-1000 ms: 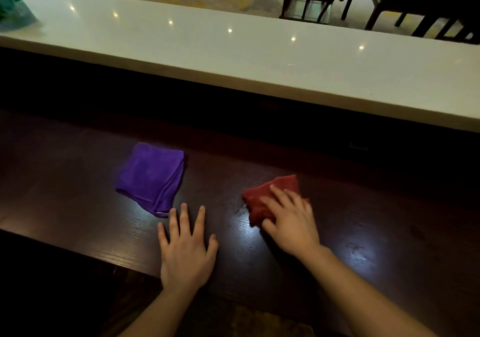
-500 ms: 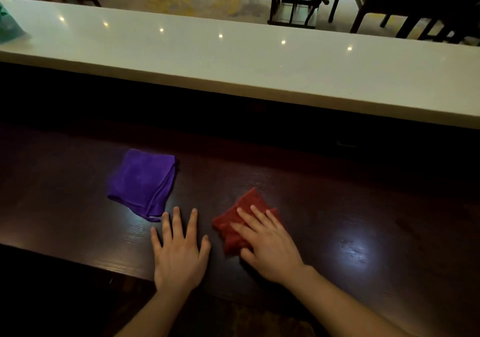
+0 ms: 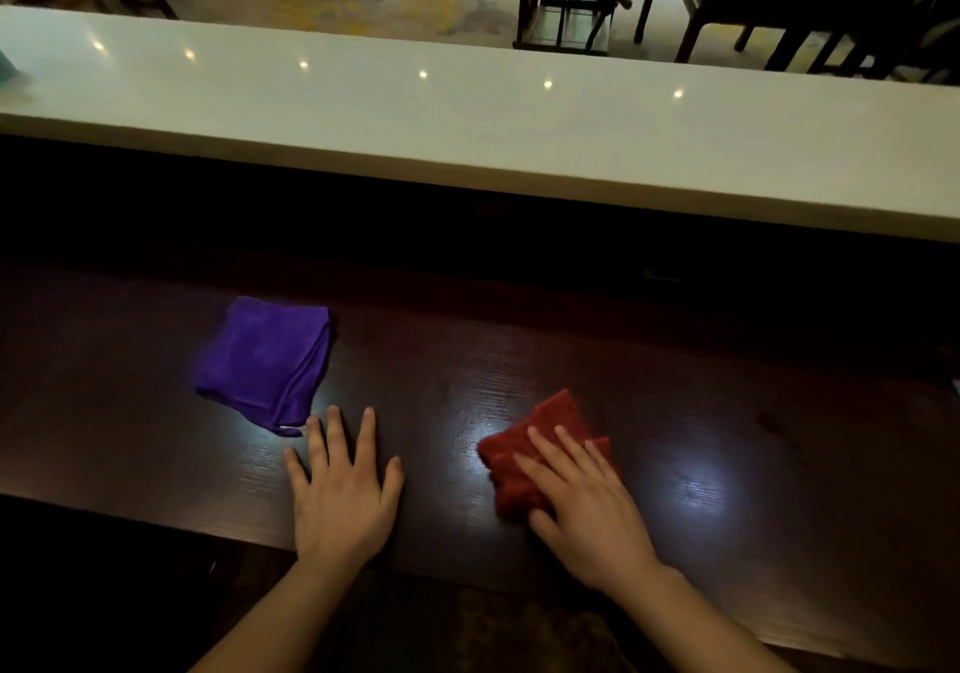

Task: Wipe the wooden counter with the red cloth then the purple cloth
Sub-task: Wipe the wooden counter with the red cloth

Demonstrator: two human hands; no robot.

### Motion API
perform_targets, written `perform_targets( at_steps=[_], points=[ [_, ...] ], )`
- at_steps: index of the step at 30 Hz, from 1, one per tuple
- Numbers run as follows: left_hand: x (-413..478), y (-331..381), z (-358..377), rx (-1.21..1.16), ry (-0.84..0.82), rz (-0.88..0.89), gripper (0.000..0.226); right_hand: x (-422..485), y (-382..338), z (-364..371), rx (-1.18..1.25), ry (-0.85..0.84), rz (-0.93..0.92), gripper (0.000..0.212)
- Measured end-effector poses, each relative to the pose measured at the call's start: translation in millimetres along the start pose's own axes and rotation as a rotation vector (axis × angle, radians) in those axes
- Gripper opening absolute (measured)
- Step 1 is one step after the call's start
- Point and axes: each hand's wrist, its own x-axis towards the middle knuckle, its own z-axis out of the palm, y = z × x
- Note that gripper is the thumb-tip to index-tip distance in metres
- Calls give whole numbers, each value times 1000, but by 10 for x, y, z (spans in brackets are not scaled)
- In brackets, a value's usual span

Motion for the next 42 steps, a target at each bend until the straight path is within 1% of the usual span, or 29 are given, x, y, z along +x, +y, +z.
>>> perform_targets(
  at_steps=[2,4,7,9,10,12,16,18,20,23,25,27,30,32,33,34,37,38,40,42],
  points=[
    [-10,23,-43,2,-8,-8,79,-170,220,-61,-14,14,60,66],
    [-28,80,-67,-13,4,9,79,-300,489,-129,-26,40,169,65],
    [-108,407,-43,-71,30,145,75,-483,853,-223,19,110,435,61],
    [-173,783,-6,-101,28,266,72,-555,940,-236,36,137,523,60],
    [-199,982,21,-107,22,317,70,-580,936,-233,36,129,519,60],
    [-228,1336,72,-104,-10,379,68,-667,883,-221,41,85,441,62],
    [-224,1690,195,-11,-85,379,67,-1060,910,-197,41,-7,220,69],
    [-226,1710,233,32,-87,372,68,-1232,1043,-234,37,-7,201,68],
    [-224,1704,249,47,-90,362,69,-1286,1248,-301,14,26,283,64],
    [-231,1727,244,34,-80,361,69,-1177,1543,-435,15,99,489,60],
    [-241,1747,229,25,-80,359,69,-1077,1586,-492,34,132,608,59],
    [-249,1751,224,24,-84,358,69,-1075,1508,-465,29,115,600,59],
    [-240,1752,222,31,-84,352,70,-1315,1351,-364,9,81,408,61],
    [-236,1749,224,25,-76,355,69,-1494,1365,-333,-18,53,331,61],
    [-235,1747,223,23,-70,356,69,-1531,1423,-344,-32,58,344,60],
    [-235,1747,226,21,-63,357,69,-1536,1504,-361,-30,79,405,58],
    [-238,1750,231,19,-56,359,68,-1325,1789,-420,20,190,675,51],
    [-238,1751,232,21,-56,360,68,-1213,1868,-450,36,211,736,50],
    [-242,1749,235,26,-57,362,69,-988,1962,-493,84,237,791,49],
    [-247,1743,233,23,-54,362,69,-839,1941,-503,93,242,788,48]
  ],
)
